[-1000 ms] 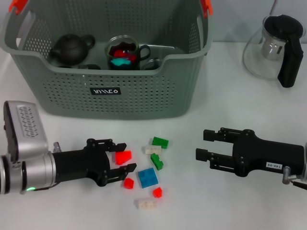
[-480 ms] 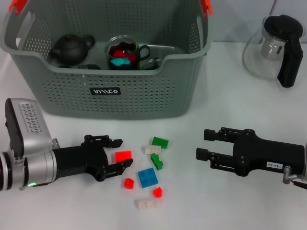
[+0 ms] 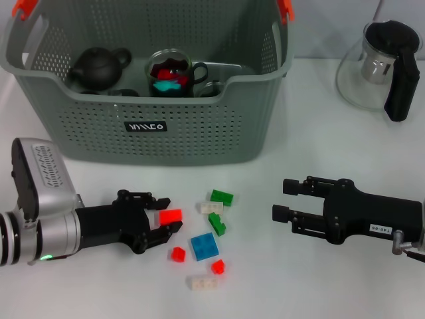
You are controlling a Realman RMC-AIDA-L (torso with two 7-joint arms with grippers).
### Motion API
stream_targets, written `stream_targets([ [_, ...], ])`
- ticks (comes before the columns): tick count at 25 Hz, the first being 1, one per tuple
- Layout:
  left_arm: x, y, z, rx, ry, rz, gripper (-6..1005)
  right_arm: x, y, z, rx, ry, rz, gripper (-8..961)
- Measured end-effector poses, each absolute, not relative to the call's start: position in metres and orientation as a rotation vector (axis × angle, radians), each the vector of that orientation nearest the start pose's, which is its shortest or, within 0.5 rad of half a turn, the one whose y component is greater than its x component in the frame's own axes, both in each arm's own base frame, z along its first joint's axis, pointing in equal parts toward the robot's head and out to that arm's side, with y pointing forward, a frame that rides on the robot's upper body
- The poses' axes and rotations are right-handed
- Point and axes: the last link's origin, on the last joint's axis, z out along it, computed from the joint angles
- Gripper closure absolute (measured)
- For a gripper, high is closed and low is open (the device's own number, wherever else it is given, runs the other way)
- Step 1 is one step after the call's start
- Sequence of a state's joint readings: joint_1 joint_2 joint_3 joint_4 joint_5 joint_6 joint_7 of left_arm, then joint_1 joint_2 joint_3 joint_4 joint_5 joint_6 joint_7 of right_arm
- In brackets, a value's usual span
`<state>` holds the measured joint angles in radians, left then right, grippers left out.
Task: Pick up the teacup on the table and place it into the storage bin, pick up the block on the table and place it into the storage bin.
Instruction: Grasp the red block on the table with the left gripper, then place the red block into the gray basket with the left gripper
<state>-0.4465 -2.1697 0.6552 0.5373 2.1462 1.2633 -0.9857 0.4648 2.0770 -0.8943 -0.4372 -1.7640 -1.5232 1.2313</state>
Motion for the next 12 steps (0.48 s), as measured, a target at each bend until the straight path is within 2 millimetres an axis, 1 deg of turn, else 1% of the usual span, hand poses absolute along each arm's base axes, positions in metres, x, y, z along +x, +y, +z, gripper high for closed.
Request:
stream_targets([
  [8,-0.3158,0.2978,-0.0659,-2.695,-0.439,-0.304,518,0.271,0.2921,-0.0442,-2.742,0.708,0.87,280],
  [12,-0.3168,0.2977,-0.0623,-2.68,-0.446,-0.319,633,0.2717,0.2918,-0.0438,-2.741,0.709,0.868,280],
])
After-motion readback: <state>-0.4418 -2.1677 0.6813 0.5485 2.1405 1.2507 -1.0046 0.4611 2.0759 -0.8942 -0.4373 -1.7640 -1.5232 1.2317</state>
